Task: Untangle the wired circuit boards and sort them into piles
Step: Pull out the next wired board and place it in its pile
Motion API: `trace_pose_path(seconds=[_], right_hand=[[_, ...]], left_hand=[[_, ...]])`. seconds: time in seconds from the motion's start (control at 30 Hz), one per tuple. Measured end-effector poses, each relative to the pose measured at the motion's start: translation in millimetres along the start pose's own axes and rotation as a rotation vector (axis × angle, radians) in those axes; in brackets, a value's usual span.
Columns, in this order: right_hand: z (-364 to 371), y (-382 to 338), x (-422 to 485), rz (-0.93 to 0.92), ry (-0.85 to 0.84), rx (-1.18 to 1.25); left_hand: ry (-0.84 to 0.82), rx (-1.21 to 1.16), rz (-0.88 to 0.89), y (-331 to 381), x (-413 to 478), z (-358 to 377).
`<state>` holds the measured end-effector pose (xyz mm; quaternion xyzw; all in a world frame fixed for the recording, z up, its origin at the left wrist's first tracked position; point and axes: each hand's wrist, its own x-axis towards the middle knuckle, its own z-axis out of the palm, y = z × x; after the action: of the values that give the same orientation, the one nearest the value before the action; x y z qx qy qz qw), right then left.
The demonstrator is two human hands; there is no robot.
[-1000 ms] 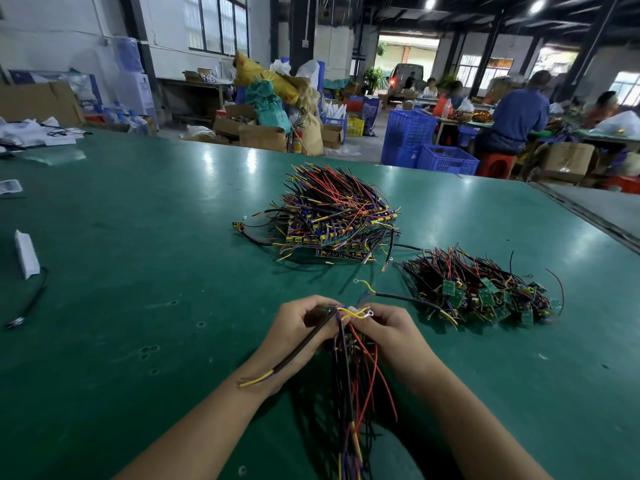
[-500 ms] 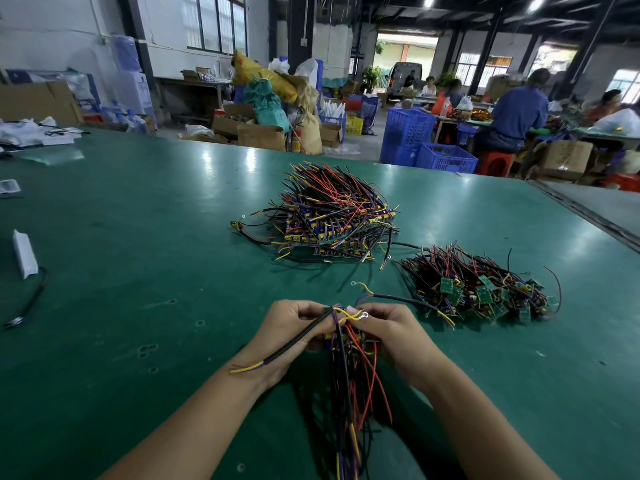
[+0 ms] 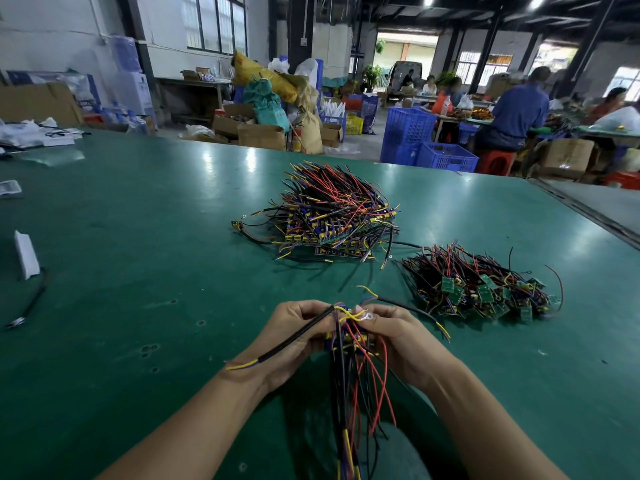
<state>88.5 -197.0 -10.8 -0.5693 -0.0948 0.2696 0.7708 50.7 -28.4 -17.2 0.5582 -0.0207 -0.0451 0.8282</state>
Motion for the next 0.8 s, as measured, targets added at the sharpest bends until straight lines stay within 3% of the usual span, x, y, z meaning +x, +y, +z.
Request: trace_pose_path(seconds=[0.8], right_hand=[[5.0,-1.6,-4.3,-0.012,-0.052,0.090]], left_hand=[[-0.023,-0.087,-0.025,-1.9,2.4,-3.6]])
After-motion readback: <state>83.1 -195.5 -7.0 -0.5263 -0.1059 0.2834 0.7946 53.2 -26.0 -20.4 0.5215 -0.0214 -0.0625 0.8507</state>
